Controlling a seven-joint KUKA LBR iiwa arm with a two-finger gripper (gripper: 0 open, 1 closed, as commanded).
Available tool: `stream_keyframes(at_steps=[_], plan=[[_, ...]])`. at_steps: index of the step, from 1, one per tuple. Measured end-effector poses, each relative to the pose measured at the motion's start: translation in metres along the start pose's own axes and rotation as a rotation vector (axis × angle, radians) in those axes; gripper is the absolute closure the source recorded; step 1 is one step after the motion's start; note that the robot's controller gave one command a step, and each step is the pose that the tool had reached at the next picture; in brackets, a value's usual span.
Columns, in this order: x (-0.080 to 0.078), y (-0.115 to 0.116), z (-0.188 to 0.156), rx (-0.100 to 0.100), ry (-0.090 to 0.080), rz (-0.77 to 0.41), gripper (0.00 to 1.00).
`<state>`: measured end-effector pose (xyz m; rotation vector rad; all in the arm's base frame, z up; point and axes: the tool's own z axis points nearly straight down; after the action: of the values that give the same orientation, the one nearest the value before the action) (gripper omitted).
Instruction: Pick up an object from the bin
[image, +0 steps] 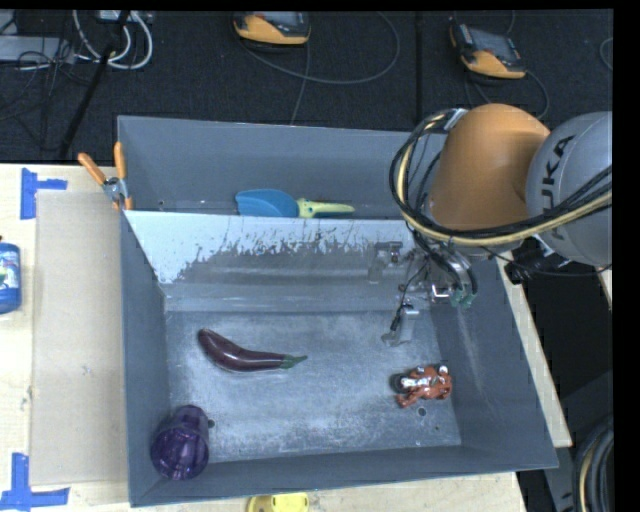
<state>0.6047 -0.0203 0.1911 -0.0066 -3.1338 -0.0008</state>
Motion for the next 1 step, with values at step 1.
stream_keyframes(at_steps=[1], plan=[[-0.0015, 0.0000, -0.0046, 0.000, -0.008, 0.000, 0.00]])
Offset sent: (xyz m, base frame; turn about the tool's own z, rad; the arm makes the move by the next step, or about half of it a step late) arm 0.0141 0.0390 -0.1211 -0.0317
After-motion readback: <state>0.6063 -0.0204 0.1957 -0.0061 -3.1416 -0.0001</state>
